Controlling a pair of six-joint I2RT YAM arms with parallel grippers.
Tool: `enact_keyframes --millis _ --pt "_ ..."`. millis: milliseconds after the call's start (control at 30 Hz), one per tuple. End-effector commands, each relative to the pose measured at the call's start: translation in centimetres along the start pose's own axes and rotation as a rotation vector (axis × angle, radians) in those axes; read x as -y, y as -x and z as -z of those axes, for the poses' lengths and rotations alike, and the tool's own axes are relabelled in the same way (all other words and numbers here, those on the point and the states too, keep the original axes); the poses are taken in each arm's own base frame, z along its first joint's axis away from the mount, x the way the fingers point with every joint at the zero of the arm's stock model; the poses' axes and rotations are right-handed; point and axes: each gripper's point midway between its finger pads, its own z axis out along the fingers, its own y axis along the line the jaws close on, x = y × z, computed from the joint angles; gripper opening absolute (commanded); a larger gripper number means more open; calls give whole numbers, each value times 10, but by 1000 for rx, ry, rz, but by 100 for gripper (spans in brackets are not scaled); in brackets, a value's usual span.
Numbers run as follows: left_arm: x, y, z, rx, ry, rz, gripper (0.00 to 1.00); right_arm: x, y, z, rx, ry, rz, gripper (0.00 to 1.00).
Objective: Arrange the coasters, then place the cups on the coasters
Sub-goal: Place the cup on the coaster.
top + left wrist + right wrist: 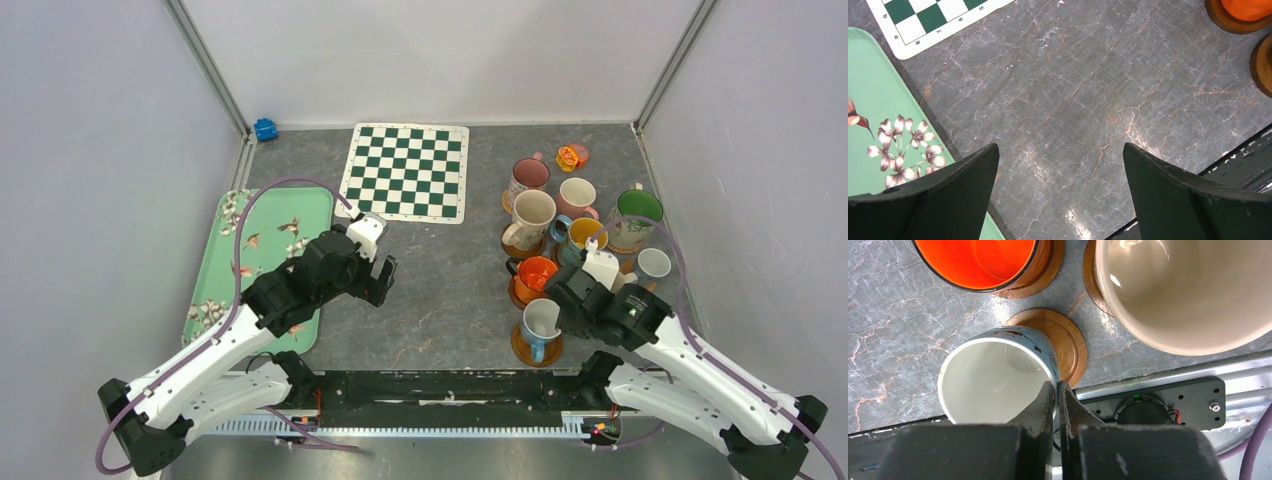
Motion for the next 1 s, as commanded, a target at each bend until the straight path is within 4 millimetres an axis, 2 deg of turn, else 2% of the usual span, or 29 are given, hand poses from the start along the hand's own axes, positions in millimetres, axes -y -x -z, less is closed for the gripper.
enact_keyframes --millis 0,300,800,967 --pt "-1 15 3 45 -2 -16 100 -2 3 -2 19 12 -4 0" --pt "-1 15 3 45 2 -16 100 -7 2 3 -3 37 33 0" --pt "-2 15 3 45 3 -17 100 0 -4 -5 -13 5 57 0" --pt "-1 14 2 40 2 -18 100 2 -2 -6 1 -4 40 8"
